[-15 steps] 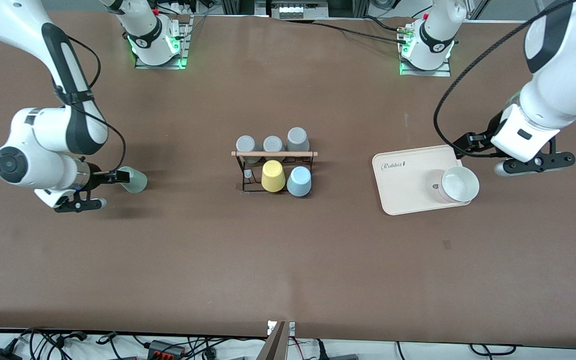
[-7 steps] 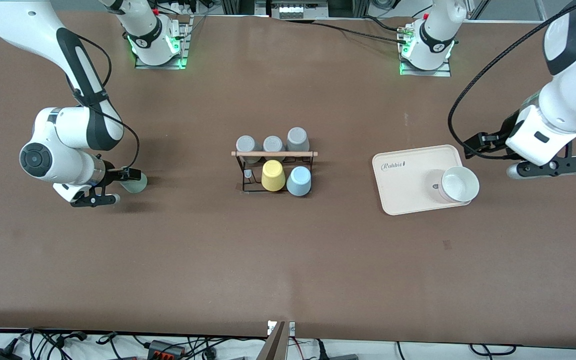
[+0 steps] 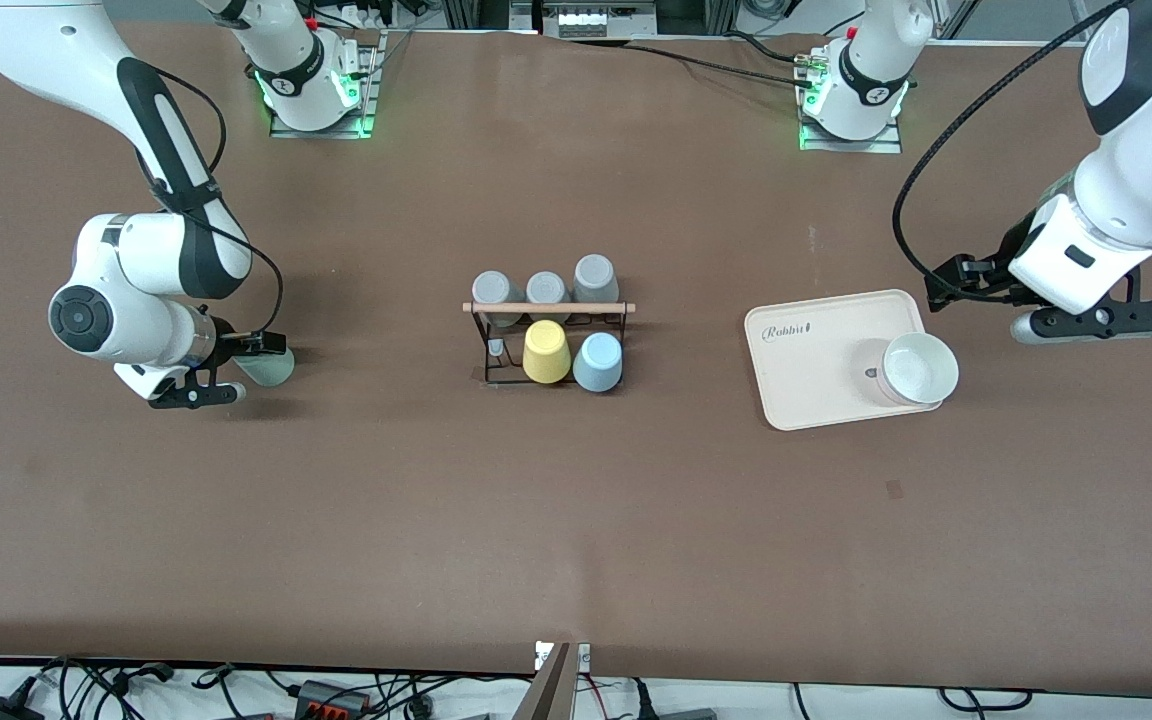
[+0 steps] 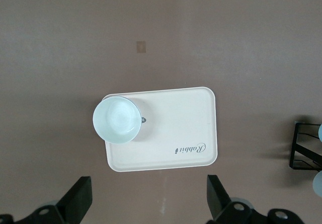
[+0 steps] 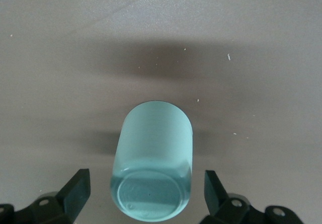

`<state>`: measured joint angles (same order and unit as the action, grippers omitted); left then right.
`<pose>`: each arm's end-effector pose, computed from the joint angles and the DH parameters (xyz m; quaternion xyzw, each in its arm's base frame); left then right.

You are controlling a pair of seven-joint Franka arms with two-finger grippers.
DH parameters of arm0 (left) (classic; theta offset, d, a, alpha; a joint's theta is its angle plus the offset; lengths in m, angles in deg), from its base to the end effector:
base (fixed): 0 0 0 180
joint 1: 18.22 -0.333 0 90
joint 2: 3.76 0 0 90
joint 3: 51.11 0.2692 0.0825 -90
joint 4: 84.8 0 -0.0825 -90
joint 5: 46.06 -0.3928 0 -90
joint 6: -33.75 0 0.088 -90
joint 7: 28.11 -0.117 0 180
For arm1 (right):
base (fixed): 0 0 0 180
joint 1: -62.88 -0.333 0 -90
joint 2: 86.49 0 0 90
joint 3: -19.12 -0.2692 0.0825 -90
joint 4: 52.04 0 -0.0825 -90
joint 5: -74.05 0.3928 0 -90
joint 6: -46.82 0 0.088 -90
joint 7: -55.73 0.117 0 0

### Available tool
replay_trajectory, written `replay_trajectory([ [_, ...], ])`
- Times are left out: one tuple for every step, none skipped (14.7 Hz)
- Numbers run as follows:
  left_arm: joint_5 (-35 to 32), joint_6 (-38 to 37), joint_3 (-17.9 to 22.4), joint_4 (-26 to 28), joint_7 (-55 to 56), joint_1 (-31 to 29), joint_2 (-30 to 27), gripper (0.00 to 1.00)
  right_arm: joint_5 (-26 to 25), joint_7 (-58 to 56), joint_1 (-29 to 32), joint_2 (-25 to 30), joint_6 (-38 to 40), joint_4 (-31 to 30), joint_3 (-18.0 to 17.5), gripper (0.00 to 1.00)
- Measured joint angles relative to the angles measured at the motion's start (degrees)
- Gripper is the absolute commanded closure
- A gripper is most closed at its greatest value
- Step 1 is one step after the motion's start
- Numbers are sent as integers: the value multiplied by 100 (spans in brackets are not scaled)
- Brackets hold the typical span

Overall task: Hang scattered cups on rack with three cups
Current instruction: 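Close the right gripper on the teal cup and lift it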

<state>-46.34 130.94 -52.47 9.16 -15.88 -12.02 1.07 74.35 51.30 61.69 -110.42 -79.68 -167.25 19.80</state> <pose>0.5853 -0.0768 0.4964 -0.9991 -0.0404 0.0135 0.0038 0.5642 0.0050 0.1691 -0.9931 -0.0413 0.1100 0.0032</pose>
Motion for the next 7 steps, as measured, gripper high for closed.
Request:
replay_trajectory([
  [0,-1,0,20,-29,0,-44,0,0,0,0,0,-7,-1,0,0],
  [0,-10,0,34,-34,0,-76,0,0,1,0,0,-15,-1,0,0],
  [0,-19,0,39,-34,0,-95,0,0,1,0,0,-22,-1,0,6],
  [0,-20,0,41,-36,0,-101,0,0,1,0,0,-23,-1,0,12],
  [0,4,3,42,-37,-1,-101,0,0,4,0,-1,-25,-1,0,15],
  [0,57,8,43,-38,-4,-101,0,0,5,1,-2,-31,-1,2,15],
  [0,99,10,43,-39,-6,-101,0,0,5,1,-3,-47,-1,2,15],
])
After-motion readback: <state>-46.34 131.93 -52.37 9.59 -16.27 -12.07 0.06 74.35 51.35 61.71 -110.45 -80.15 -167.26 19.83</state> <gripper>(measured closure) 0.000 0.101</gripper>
